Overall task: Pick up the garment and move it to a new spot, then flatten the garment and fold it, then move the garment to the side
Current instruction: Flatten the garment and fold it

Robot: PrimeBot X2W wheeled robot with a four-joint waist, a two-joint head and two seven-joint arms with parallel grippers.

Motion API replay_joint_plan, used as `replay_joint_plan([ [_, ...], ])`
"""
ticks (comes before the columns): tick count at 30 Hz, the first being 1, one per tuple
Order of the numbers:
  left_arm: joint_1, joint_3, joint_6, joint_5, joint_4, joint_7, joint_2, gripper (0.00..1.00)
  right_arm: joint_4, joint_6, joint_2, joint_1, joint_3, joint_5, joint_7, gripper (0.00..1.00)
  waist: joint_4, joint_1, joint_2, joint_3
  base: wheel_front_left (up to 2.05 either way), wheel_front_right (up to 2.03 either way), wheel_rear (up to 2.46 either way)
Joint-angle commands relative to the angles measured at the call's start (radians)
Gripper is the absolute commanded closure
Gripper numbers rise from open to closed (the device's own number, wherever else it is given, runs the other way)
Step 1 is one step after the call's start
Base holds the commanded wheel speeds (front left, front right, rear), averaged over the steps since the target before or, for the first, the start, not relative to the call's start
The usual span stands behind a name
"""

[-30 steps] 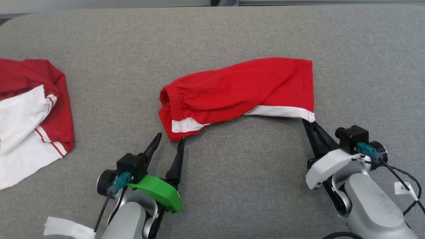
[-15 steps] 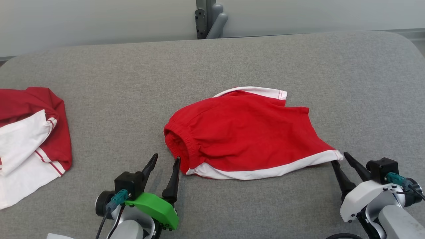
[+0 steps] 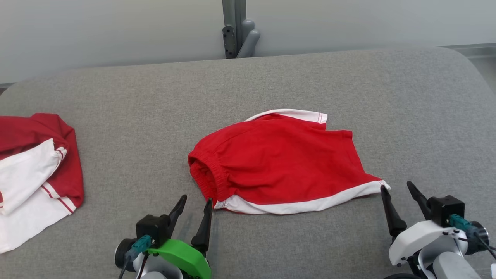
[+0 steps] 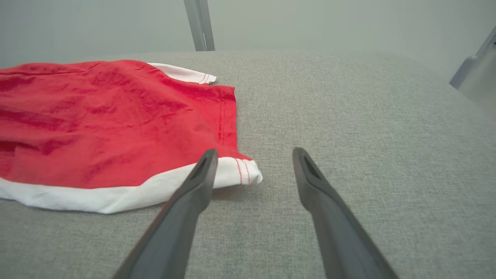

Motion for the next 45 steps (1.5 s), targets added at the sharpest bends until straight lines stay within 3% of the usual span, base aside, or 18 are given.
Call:
replay_joint_plan([
  [1, 0.013, -0.014, -0.003, -0.009, -0.003, 0.0, 0.004, 0.0, -0.007, -0.001, 0.013, 0.018, -0.001, -0.012, -0.001, 0.0, -0.009, 0.0, 0.0, -0.006, 0.0, 0.0, 0.0],
  [14, -0.095, -0.047, -0.003, -0.065, 0.045, 0.0, 0.005, 0.0, -0.017, -0.001, 0.023, -0.015, 0.037, -0.017, -0.001, 0.0, -0.091, 0.0, 0.0, 0.06, 0.0, 0.0, 0.0],
  [15, -0.102, -0.049, -0.003, -0.076, 0.051, 0.0, 0.005, 0.16, -0.016, -0.001, 0.023, -0.018, 0.037, -0.016, -0.001, 0.0, -0.097, 0.0, 0.0, 0.063, 0.0, 0.0, 0.0],
  [17, -0.12, -0.039, -0.003, -0.087, 0.053, 0.0, 0.006, 1.0, -0.017, -0.001, 0.022, -0.027, 0.041, -0.012, -0.001, 0.0, -0.107, 0.0, 0.0, 0.072, 0.0, 0.0, 0.0],
  [24, -0.152, 0.029, -0.003, -0.073, 0.046, 0.0, 0.03, 1.0, -0.026, -0.001, 0.023, -0.04, 0.047, -0.002, -0.001, 0.0, -0.124, 0.0, 0.0, 0.101, 0.0, 0.0, 0.0],
  [34, -0.216, 0.211, 0.001, 0.064, 0.102, 0.0, 0.057, 1.0, -0.038, -0.001, 0.041, -0.071, 0.049, -0.001, -0.001, 0.0, -0.152, 0.0, 0.0, 0.132, 0.0, 0.0, 0.0],
  [35, -0.223, 0.219, 0.001, 0.076, 0.113, 0.0, 0.057, 0.69, -0.038, -0.001, 0.044, -0.073, 0.048, -0.002, -0.001, 0.0, -0.154, 0.0, 0.0, 0.134, 0.0, 0.0, 0.0],
  [36, -0.226, 0.224, 0.0, 0.087, 0.125, 0.0, 0.056, 0.18, -0.038, -0.001, 0.048, -0.073, 0.047, -0.004, -0.001, 0.0, -0.155, 0.0, 0.0, 0.135, 0.0, 0.0, 0.0],
  [37, -0.227, 0.23, 0.0, 0.092, 0.138, 0.0, 0.052, 0.0, -0.038, -0.001, 0.049, -0.073, 0.045, -0.005, -0.001, 0.0, -0.156, 0.0, 0.0, 0.135, 0.0, 0.0, 0.0],
  [45, -0.158, 0.275, 0.012, 0.157, 0.121, 0.0, 0.022, 0.0, -0.071, -0.001, 0.069, -0.048, 0.004, -0.023, -0.001, 0.0, -0.13, 0.0, 0.0, 0.104, 0.0, 0.0, 0.0],
])
